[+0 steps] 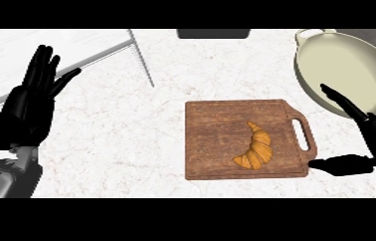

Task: Pick the croissant from the cutting board and place it in the pot

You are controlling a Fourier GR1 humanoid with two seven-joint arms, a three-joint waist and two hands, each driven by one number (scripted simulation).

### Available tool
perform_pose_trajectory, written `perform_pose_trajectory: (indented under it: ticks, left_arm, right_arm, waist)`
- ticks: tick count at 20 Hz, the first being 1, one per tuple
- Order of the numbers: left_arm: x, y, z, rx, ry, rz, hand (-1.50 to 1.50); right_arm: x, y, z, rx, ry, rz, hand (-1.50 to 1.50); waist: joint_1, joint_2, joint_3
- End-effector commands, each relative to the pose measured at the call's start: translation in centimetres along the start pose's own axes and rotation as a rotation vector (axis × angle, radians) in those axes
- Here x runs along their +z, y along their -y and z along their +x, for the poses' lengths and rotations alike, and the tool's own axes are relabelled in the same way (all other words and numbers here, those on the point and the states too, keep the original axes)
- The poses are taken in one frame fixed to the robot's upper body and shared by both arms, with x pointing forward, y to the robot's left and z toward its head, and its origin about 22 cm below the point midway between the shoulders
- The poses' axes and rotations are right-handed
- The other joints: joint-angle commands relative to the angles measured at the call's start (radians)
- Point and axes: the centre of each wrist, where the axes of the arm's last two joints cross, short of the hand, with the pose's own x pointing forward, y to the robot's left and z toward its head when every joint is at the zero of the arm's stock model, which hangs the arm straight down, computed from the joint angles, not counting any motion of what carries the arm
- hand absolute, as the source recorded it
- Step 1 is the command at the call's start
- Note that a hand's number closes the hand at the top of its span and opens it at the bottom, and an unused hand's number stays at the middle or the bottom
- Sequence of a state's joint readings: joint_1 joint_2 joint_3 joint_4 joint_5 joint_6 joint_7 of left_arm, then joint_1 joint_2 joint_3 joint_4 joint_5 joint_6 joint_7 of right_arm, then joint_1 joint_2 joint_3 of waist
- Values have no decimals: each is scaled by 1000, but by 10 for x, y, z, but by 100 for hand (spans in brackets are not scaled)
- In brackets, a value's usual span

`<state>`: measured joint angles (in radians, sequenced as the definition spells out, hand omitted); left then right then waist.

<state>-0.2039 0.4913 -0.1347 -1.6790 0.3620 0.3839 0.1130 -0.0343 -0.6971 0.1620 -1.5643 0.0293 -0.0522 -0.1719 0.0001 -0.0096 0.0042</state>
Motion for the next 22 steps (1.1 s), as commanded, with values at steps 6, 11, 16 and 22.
perform_pose_trajectory:
  ticks: [6,11,16,22]
  left_arm:
    - [4,4,-15,-14,-86,-13,0]
    - [-9,-14,-26,-20,-100,33,0]
    - [-8,0,-20,-13,-82,27,0]
    - [-1,8,-23,-19,-89,14,0]
  right_arm:
    - [-22,-33,70,266,-189,361,-150]
    - [-34,-52,82,241,-252,408,-150]
    - [-52,-68,94,213,-268,410,-150]
    - [-36,-94,78,290,-328,432,-150]
  waist:
    - [10,8,-8]
    - [0,12,-5]
    - [3,12,-4]
    - [-2,11,-4]
